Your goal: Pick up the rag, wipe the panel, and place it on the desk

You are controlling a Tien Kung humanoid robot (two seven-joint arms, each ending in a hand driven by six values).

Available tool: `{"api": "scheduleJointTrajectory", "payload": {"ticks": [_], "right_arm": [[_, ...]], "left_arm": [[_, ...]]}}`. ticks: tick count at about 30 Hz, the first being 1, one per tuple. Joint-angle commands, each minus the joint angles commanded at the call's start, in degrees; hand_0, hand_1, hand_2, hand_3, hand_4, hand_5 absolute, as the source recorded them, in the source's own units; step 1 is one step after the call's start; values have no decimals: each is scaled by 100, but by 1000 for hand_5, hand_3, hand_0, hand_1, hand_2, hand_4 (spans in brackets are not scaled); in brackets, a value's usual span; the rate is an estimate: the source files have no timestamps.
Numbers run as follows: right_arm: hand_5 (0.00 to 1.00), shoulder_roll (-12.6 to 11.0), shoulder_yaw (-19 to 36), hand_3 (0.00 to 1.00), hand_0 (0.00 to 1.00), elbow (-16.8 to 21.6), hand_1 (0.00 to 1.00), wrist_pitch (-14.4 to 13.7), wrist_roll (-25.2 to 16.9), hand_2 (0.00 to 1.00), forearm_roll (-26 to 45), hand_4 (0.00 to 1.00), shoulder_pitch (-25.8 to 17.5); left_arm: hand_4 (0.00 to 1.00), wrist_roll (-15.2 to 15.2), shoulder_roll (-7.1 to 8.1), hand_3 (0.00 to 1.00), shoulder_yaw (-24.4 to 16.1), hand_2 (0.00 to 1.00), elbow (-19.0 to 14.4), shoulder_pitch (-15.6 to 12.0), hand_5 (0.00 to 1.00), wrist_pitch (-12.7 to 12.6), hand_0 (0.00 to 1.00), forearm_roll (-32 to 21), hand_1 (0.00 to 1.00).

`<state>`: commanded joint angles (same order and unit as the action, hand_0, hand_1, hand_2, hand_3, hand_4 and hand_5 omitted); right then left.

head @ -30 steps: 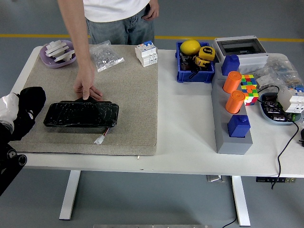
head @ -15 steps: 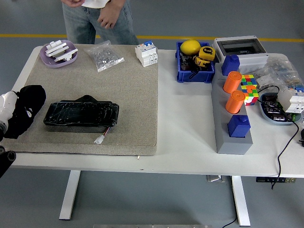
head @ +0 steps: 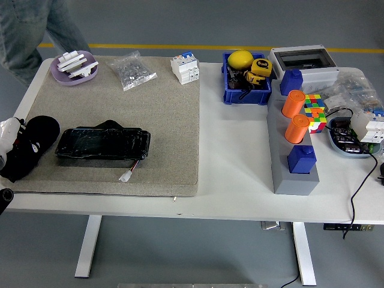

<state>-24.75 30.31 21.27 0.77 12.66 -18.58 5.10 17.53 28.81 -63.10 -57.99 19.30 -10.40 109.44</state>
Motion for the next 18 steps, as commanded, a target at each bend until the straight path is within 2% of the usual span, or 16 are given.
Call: {"api": "scheduleJointTrajectory", "payload": {"ticks": [4,5,10,11,18], "right_arm": [[630,-4,-22,620,734,-9,594,3,7,655,14,998,-10],[629,-9,-34,620,733,-14,593,5,10,654,21,998,-12],[629,-15,-70,620,733,-31,593,13,15,654,50,998,-18],[628,-16,-82,619,734,-35,593,14,16,655,60,998,-17],[627,-25,-121,619,734,-50,592,20,15,654,98,998,-19]], "left_arm": [[896,-9,10,639,-46,795,-28,-25,93,10,694,-6,830],[929,-9,18,686,-55,816,-48,-35,114,29,720,-13,845],[929,14,39,686,-122,816,-151,-88,114,119,720,-15,845],[998,24,42,761,-142,830,-170,-100,196,137,741,-5,864],[998,137,98,769,-366,845,-444,-255,180,262,754,65,875]]}}
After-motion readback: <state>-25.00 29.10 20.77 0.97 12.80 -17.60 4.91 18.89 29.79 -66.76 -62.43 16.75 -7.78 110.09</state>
